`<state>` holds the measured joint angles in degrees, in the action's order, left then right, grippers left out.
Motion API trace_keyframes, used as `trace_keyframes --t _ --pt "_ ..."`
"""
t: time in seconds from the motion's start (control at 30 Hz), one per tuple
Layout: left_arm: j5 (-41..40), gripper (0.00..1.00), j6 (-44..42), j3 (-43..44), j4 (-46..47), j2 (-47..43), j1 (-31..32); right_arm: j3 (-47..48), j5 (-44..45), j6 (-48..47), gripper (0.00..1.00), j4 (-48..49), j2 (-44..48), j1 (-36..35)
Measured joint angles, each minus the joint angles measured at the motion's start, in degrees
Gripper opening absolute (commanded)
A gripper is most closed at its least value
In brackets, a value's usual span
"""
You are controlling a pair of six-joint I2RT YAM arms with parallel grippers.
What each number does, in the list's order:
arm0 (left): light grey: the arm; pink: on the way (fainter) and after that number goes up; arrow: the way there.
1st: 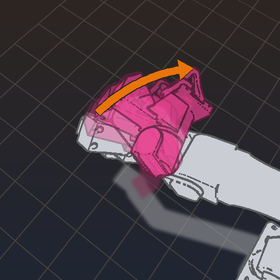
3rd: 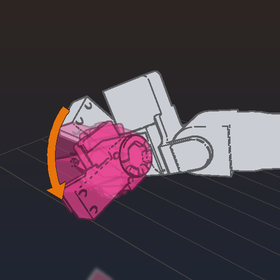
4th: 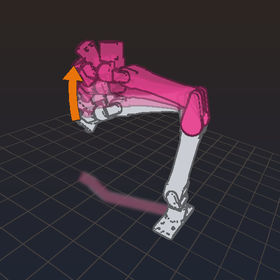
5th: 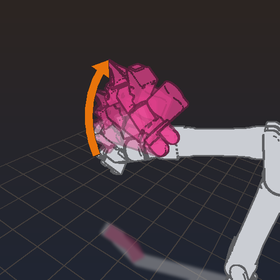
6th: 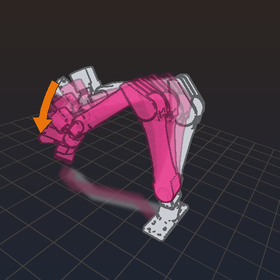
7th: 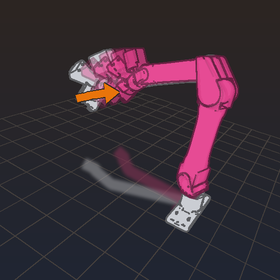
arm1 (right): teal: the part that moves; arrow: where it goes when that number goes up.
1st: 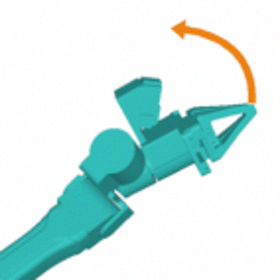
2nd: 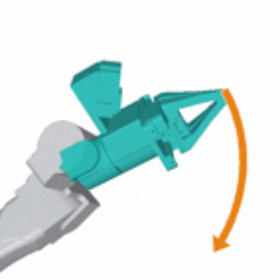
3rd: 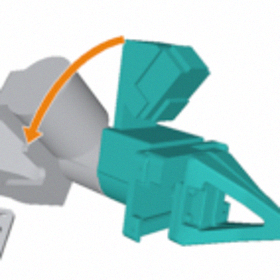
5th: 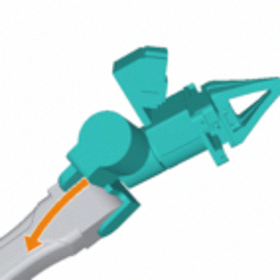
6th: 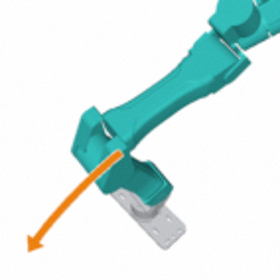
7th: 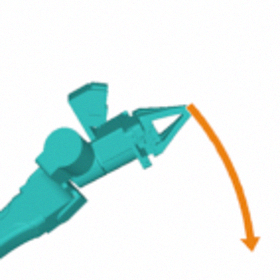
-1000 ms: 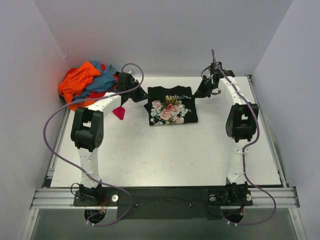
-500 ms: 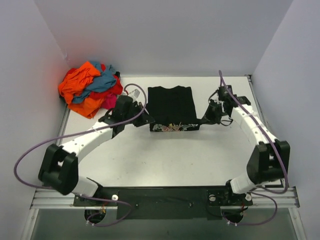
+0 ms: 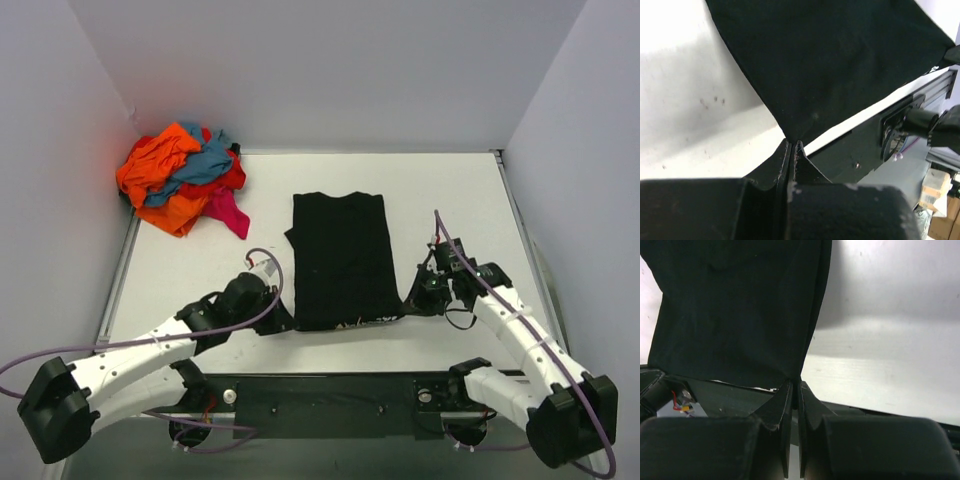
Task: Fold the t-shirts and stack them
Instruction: Fold the long partially folded tshirt into a neat square
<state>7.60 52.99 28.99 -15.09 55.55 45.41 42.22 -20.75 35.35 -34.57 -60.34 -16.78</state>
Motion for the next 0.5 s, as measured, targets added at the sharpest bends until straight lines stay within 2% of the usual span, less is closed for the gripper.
trace_keyframes --t 0.3,0.4,0.5 --pt "-6.45 0.0 9.01 -4.39 -4.55 -5.84 15.28 -8.02 -0.07 4.04 0.0 -4.52 13.18 -2.95" --pt "-8.33 0.0 9.77 -2.86 -7.63 -6.47 16.46 -6.32 0.48 4.26 0.0 -5.84 13.03 -3.17" --pt "-10.6 0.0 8.9 2.34 -11.08 -6.25 15.61 -1.22 2.1 3.93 0.0 -6.6 10.34 -3.15"
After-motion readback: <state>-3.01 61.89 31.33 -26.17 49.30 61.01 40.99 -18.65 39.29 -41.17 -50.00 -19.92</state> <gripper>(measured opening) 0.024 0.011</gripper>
